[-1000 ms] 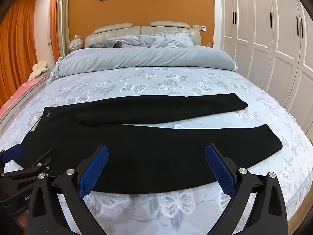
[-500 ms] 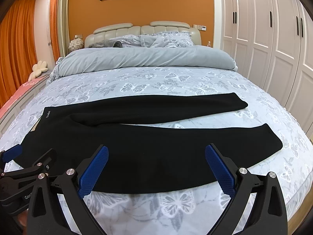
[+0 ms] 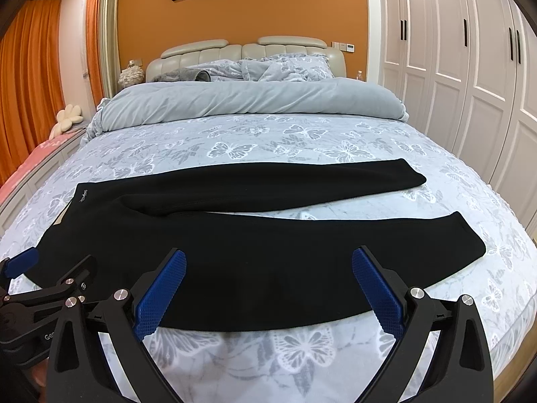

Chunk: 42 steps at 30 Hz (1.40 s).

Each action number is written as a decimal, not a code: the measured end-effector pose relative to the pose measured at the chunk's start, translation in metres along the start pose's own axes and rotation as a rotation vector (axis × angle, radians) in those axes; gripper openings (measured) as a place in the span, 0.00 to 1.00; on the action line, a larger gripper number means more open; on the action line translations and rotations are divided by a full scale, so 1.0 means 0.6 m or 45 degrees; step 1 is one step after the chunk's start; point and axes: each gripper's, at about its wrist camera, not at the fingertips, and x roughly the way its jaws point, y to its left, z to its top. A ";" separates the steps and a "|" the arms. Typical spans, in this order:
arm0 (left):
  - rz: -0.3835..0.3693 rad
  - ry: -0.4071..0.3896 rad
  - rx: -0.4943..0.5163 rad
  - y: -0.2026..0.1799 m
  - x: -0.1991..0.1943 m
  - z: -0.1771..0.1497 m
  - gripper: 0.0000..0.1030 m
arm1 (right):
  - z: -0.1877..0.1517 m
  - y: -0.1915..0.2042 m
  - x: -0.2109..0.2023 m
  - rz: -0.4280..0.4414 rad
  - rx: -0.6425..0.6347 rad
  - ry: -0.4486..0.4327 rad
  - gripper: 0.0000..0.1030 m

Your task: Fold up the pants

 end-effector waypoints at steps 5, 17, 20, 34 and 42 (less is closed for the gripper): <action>0.000 0.000 0.000 0.000 0.000 0.000 0.95 | -0.001 0.001 0.000 -0.001 0.001 -0.001 0.95; 0.002 0.001 0.000 0.000 -0.001 0.001 0.95 | 0.000 0.001 0.000 -0.002 -0.005 0.001 0.95; 0.001 0.002 0.002 0.000 -0.001 0.001 0.95 | 0.000 0.001 0.000 -0.001 -0.005 0.001 0.95; 0.001 0.002 0.002 -0.001 -0.001 0.001 0.95 | 0.000 0.000 0.000 -0.002 -0.005 0.001 0.95; -0.002 0.004 0.003 0.001 0.000 -0.001 0.95 | -0.004 0.006 0.003 0.000 -0.011 0.004 0.95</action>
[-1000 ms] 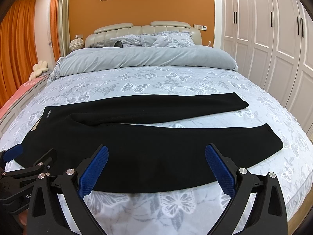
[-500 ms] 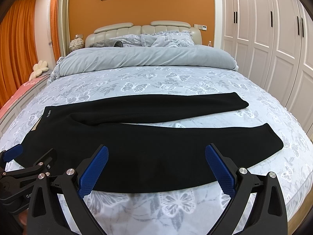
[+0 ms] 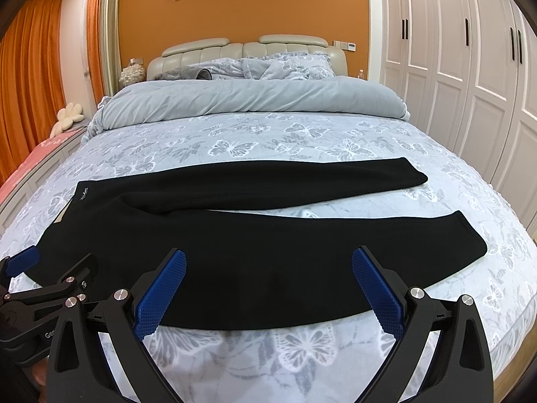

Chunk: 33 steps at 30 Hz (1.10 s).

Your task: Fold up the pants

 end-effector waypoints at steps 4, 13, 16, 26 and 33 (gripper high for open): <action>0.000 0.000 0.000 0.000 0.000 0.000 0.95 | 0.000 0.000 0.001 0.000 0.003 0.002 0.95; -0.004 0.013 -0.001 0.002 0.005 -0.001 0.95 | -0.008 0.005 0.006 0.022 0.010 0.020 0.95; -0.015 0.028 -0.001 0.016 0.009 -0.008 0.95 | 0.002 -0.013 0.019 0.045 0.008 0.055 0.95; -0.244 0.269 -0.279 0.196 0.140 0.095 0.95 | 0.135 -0.300 0.184 -0.081 0.050 0.252 0.95; -0.061 0.378 -0.618 0.422 0.365 0.213 0.95 | 0.207 -0.483 0.378 -0.200 0.231 0.350 0.95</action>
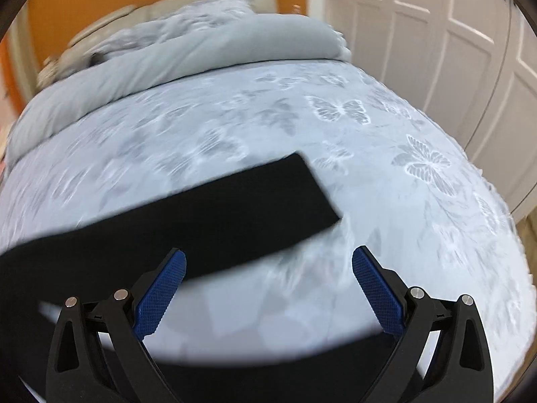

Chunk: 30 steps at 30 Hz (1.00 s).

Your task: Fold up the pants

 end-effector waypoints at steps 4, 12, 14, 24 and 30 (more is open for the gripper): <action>0.055 -0.008 -0.204 0.065 0.086 0.082 0.95 | 0.053 -0.017 0.083 -0.008 0.059 0.061 0.95; 0.082 0.067 -0.052 0.043 0.206 0.121 0.86 | 0.083 0.034 0.220 -0.070 -0.015 0.146 0.70; 0.133 0.047 0.011 0.032 0.205 0.125 0.45 | 0.085 0.044 0.214 0.051 -0.022 0.124 0.24; -0.283 -0.191 0.052 0.052 -0.035 0.111 0.23 | 0.099 0.018 -0.064 0.341 0.024 -0.279 0.06; -0.362 -0.267 0.183 0.100 -0.206 -0.014 0.23 | -0.005 -0.063 -0.206 0.429 -0.036 -0.341 0.06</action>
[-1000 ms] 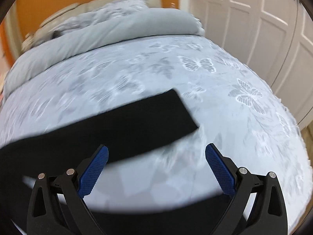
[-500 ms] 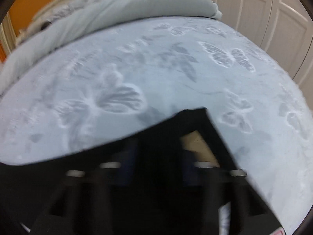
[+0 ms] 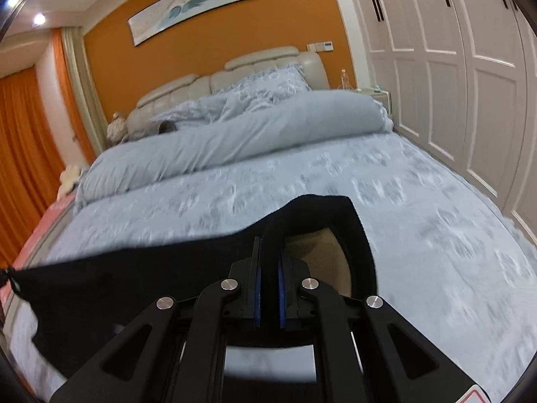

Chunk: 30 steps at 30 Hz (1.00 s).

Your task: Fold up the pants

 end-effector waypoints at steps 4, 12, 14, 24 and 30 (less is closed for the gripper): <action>0.052 0.082 -0.035 0.054 -0.042 -0.105 0.25 | -0.113 -0.043 -0.041 -0.034 -0.009 0.124 0.07; 0.069 0.226 -0.388 0.162 -0.060 -0.257 0.49 | -0.267 -0.098 -0.094 -0.246 0.083 0.291 0.55; 0.031 0.182 -0.438 0.154 -0.080 -0.260 0.77 | -0.260 -0.087 -0.124 -0.217 0.105 0.233 0.60; 0.015 0.400 -0.646 0.132 0.035 -0.251 0.25 | -0.217 0.106 -0.140 0.040 0.207 0.117 0.78; -0.022 0.167 -0.618 0.125 -0.033 -0.204 0.06 | -0.219 0.154 -0.142 0.050 0.226 -0.026 0.78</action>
